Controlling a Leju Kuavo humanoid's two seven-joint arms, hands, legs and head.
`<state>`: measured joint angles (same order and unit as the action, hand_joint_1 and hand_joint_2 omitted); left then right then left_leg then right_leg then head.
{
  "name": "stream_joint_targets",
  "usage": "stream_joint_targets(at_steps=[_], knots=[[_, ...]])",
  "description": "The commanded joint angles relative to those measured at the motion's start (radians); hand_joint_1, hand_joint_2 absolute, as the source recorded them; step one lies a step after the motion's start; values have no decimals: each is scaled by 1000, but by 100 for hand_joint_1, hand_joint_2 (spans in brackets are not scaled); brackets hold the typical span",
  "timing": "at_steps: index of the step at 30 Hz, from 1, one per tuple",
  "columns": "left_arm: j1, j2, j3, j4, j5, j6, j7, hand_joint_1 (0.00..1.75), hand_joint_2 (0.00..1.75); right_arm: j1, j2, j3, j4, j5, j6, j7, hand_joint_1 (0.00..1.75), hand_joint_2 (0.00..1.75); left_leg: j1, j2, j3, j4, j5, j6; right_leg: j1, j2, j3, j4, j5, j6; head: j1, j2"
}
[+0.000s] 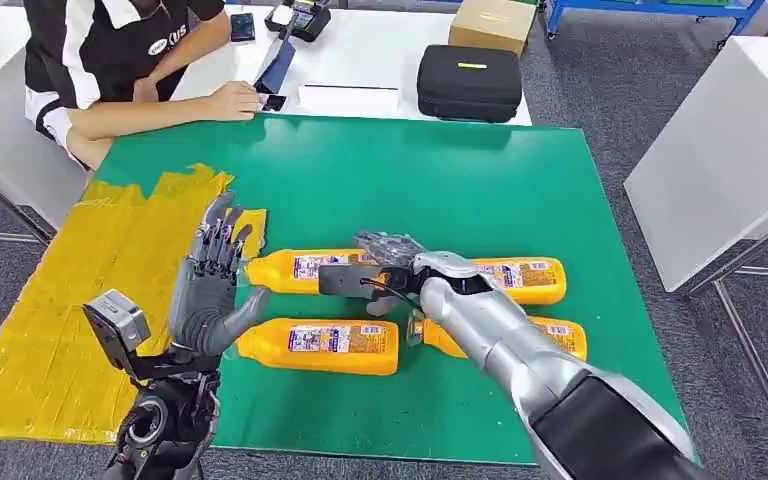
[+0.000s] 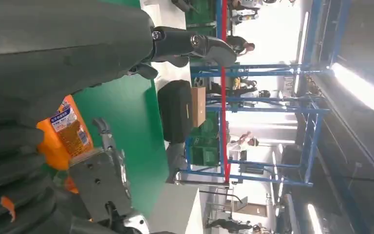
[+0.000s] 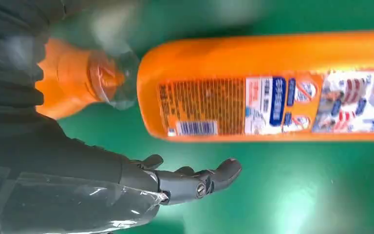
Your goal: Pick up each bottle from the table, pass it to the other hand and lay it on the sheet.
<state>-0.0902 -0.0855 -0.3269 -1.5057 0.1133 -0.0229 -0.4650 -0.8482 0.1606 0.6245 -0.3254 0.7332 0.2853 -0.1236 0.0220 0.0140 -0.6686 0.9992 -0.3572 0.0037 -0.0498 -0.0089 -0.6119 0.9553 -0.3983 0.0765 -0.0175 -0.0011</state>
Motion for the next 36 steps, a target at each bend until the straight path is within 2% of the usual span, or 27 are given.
stream_joint_targets(at_steps=[1, 13, 30, 32, 34, 35, 36], knots=[[-10, 30, -12, 13, -1, -4, 10, 0, 175, -11, 8, 6, 53, 2, 10, 7, 0, 175, 0, -1, 5, 0, -3, 1, 1, 0, 5, 1, -3, -6, 0, 0], [36, 32, -16, -34, -22, -14, 15, 0, 175, 35, 1, 26, 59, 20, 11, 25, 0, 175, 1, -1, 5, 0, -2, 0, 1, 0, 5, 0, -2, -5, 0, 0], [31, 28, -18, -1, -27, -23, 13, 0, 175, 61, 5, 54, 61, 55, -20, 39, 0, 175, 1, -2, 8, 0, -3, 0, 1, -1, 7, -1, -3, -7, 0, 0], [28, 27, -18, 1, -27, -23, 14, 0, 175, 63, 7, 62, 63, 65, -26, 46, 0, 175, 1, -2, 5, -1, -2, 0, 1, -1, 4, -1, -2, -5, 0, 0], [26, 27, -17, 3, -27, -23, 14, 0, 175, 67, 9, 65, 62, 70, -35, 49, 21, 175, 1, -2, 6, -1, -3, 0, 1, -1, 6, -1, -3, -6, 0, 0], [26, 27, -17, 3, -27, -23, 14, 0, 175, 69, 10, 65, 62, 70, -37, 50, 40, 175, 1, -2, 5, -1, -2, 0, 1, -1, 5, -1, -2, -5, 0, 0], [26, 27, -16, 2, -26, -23, 13, 0, 175, 70, 11, 66, 64, 72, -38, 50, 119, 175, 1, -2, 7, 0, -3, 0, 1, -1, 7, 0, -4, -7, 0, 0]])
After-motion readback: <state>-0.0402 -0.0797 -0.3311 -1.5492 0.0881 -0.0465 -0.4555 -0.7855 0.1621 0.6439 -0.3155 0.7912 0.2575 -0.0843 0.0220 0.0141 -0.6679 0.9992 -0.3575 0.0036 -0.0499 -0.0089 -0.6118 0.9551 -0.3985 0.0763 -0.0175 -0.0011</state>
